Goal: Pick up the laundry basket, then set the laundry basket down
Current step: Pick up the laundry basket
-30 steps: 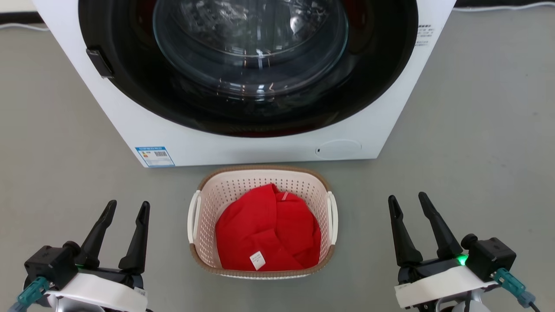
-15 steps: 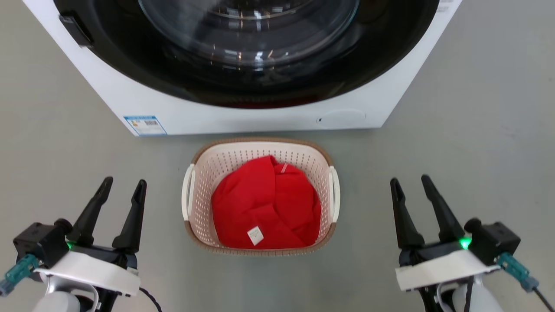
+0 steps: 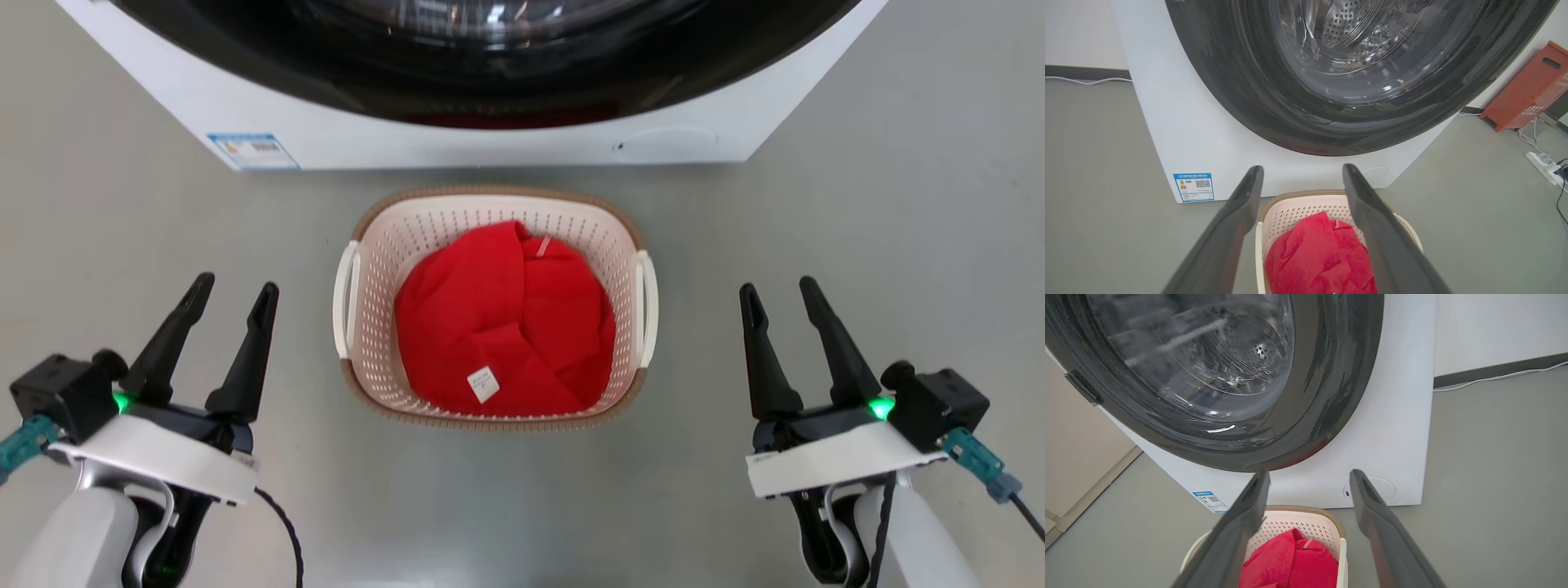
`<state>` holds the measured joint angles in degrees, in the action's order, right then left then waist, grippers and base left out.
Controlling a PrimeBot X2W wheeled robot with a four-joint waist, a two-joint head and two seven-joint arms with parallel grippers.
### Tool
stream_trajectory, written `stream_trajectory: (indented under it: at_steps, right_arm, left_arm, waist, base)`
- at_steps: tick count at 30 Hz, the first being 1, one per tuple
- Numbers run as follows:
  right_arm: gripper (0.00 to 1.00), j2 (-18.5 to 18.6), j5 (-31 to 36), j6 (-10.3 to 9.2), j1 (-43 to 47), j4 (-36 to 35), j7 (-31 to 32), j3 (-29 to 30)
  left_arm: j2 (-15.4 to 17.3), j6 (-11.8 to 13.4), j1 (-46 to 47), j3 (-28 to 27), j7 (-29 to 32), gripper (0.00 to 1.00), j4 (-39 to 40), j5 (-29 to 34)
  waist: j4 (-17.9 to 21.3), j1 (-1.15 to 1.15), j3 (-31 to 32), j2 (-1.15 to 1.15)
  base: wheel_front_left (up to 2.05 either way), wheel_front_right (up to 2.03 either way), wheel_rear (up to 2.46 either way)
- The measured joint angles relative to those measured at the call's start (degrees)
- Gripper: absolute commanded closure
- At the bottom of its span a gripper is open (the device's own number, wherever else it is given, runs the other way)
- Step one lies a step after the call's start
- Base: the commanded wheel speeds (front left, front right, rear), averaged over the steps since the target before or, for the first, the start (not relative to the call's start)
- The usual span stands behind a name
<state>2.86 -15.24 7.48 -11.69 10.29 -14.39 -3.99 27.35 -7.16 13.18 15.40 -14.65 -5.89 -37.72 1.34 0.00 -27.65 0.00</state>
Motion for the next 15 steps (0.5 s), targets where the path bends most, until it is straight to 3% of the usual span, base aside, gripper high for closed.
stream_trajectory:
  at_steps: [15]
  right_arm:
    - [0.0, 0.15, 0.01, 0.0, -8.44, 7.91, -0.01, 1.23]
  left_arm:
    - [1.94, 0.0, 10.53, 7.91, -0.04, 0.0, -5.95, -3.43]
  waist:
    - [-1.24, 0.0, -8.54, 0.0]
  base:
    - [0.0, 0.0, 0.0]
